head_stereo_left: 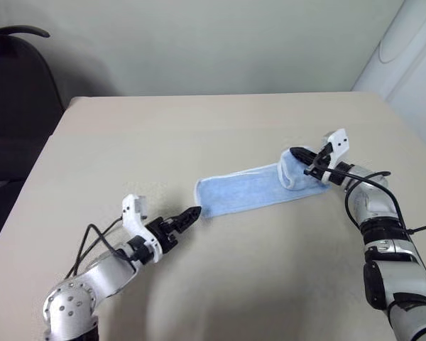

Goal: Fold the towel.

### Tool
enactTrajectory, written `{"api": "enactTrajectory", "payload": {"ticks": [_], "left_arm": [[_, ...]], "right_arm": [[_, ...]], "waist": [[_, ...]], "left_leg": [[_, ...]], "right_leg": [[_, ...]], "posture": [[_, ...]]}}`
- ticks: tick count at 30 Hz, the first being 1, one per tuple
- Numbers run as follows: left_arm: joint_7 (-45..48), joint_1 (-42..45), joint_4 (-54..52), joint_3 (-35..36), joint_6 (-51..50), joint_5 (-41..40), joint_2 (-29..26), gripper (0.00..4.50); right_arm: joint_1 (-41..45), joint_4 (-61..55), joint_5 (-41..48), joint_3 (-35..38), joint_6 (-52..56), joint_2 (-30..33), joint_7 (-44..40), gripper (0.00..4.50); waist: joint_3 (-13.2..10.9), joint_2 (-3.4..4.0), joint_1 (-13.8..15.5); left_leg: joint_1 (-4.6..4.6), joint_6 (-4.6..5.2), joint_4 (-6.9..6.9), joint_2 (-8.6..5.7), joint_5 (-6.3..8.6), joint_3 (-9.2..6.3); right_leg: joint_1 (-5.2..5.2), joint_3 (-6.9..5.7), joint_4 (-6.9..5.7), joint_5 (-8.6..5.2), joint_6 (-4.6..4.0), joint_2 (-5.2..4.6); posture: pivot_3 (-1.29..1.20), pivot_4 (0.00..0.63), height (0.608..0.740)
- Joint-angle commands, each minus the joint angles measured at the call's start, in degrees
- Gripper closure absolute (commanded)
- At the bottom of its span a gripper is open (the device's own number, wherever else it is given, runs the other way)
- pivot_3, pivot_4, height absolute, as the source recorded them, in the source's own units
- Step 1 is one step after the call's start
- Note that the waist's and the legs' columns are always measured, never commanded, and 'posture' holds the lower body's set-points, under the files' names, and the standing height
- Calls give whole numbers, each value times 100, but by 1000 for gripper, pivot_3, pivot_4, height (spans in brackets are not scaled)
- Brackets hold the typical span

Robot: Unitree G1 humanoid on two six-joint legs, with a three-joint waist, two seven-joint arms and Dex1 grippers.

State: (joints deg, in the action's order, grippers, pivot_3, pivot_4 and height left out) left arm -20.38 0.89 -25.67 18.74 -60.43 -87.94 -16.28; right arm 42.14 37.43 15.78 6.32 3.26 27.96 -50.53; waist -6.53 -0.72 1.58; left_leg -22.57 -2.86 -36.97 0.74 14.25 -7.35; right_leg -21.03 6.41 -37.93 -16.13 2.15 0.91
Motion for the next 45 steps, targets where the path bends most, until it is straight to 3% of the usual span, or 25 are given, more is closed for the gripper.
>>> {"api": "enactTrajectory", "payload": {"ticks": [1, 12, 13, 16, 26, 33, 45], "left_arm": [[-745, 214, 340, -404, 234, -501, 48, 0], [-1308, 918, 1193, -1127, 533, -331, 444, 0], [-1269, 972, 1256, -1156, 533, -274, 453, 173], [-1148, 1109, 1383, -1206, 524, -149, 466, 829], [-791, 1388, 1530, -1227, 520, 146, 555, 4455], [-600, 1444, 1395, -851, 631, 58, 339, 4455], [-219, 1344, 1142, -87, 557, -232, -1152, 4455]], "right_arm": [[89, -324, 162, 185, 20, -3, 44, 4465], [125, -375, 167, 226, 58, -40, 113, 4465], [126, -375, 169, 228, 57, -46, 111, 4491], [136, -371, 163, 224, 51, -70, 123, 4500], [62, -456, 176, 243, 27, -147, 171, 4500], [-104, -618, 163, 301, 50, -160, 210, 4500], [-331, -725, 153, 361, 42, -153, 281, 4500]], "waist": [[-1, 5, 13], [-3, 30, 238], [-3, 31, 252], [-3, 33, 278], [-11, 31, 287], [-24, 24, 244], [-49, 18, 118]], "left_leg": [[8, -1, 1, 0, -1, 0], [67, 11, 0, -43, 1, -6], [67, 11, 0, -47, 0, -7], [67, 14, 0, -57, -2, -7], [50, 9, 6, -56, 0, 1], [47, -4, 29, -35, -4, 14], [48, -37, 75, 1, -18, 12]], "right_leg": [[6, -1, 0, 0, 0, 0], [71, -3, -1, -4, -7, -12], [72, -3, -1, -4, -7, -13], [74, -3, -2, -4, -7, -15], [54, 0, 3, -5, -8, -12], [35, 6, 3, -7, -10, 2], [6, 14, 2, -14, -23, 31]], "posture": [[0, 150, 740], [0, 150, 740], [0, 150, 740], [0, 150, 740], [0, 150, 740], [0, 150, 740], [0, 150, 740]]}}
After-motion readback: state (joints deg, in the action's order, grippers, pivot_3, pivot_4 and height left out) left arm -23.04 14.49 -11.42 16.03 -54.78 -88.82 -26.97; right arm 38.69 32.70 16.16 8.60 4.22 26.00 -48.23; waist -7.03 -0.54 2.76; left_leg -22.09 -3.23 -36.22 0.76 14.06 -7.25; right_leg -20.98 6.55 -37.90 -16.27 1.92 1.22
